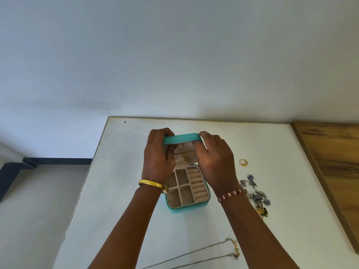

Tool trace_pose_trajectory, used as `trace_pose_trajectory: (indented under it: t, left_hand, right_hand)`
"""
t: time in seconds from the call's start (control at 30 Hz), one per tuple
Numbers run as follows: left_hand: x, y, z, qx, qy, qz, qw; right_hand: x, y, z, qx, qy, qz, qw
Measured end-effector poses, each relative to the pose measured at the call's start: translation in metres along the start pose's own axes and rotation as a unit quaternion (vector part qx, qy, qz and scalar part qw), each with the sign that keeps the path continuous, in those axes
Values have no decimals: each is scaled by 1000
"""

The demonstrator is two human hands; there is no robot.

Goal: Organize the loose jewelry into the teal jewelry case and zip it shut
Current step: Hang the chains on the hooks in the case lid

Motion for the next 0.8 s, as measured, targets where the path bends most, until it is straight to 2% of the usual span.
trace_pose_trajectory:
  t: [0.2, 0.53, 0.7, 0.8]
  left_hand:
    - [2, 0, -4, -24, 23, 12, 999]
    - [4, 1, -5, -80, 45, 18, 996]
    - [6, 3, -8, -85, 73, 38, 993]
    - [7, 2, -6, -85, 75, 43, 993]
  right_hand:
    - [-8, -7, -7, -40, -8, -27, 999]
    - [-8, -9, -3, 5, -14, -83, 996]
    - [-11, -9, -1, -22, -21, -101, 994]
    - [-11, -11, 0, -29, -23, -142, 989]
Point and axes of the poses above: each hand's wrist, its own x-axis towards the middle knuckle, its own z-axis out of the back of the hand, y = z × x, the point moved 8 cm from there along x, towards the middle knuckle, and after that the axes turned 9 degrees about -x, right-handed, at the moved point
